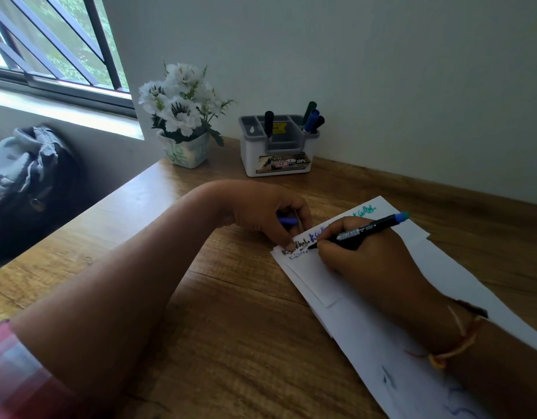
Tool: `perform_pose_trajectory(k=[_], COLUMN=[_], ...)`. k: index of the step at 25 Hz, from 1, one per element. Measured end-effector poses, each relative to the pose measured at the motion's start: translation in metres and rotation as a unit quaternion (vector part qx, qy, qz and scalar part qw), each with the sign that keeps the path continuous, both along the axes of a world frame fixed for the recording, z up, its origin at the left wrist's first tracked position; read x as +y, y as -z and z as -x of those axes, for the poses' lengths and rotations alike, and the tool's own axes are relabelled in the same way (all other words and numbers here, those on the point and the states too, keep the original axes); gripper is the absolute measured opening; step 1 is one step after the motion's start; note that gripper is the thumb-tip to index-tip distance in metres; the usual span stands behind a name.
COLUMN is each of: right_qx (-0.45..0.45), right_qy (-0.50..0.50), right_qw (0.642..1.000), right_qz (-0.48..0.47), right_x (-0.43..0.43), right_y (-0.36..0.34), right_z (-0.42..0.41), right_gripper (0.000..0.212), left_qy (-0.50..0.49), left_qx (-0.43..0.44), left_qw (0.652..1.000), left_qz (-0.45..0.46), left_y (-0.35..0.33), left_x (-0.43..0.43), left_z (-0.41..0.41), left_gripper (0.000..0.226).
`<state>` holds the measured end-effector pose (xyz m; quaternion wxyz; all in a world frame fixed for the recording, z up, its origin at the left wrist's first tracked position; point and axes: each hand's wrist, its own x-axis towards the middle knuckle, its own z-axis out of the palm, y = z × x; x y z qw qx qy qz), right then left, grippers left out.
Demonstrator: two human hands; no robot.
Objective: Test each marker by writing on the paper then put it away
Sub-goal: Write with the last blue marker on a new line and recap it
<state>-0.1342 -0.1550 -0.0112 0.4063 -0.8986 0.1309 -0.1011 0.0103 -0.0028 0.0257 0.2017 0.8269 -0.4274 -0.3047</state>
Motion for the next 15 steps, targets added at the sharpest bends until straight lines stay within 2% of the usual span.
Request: perform_pose_trajectory(k=[5, 8, 12, 15], right_qx=[0.011, 0.025, -0.004, -0.051], right_qy=[-0.012, 0.016, 0.062, 0.090], right_qw=[1.000, 0.999, 0.978, 0.940], right_qz=[0.008, -0.013, -0.201, -0.325], right_x=[0.002, 0.000, -0.008, -0.015], right_y=[-0.004, -0.005, -0.008, -0.015], right_z=[0.001, -0.002, -0.004, -0.005], right_gripper=[0.006, 0.007, 0.007, 0.012], left_qy=[0.002, 0.006, -0.016, -0.086], left_qx=[0.002, -0.002, 0.005, 0.033], left_qw=[1.000, 1.000, 1.000, 0.993], left_qz=[-0.004, -0.011, 0.003, 0.078], left_y=[-0.001, -0.003, 0.000, 0.002], left_x=[0.000, -0.001, 0.000, 0.002], left_z=[0.001, 0.002, 0.000, -0.003], left_gripper=[0.039, 0.039, 0.041, 0.046])
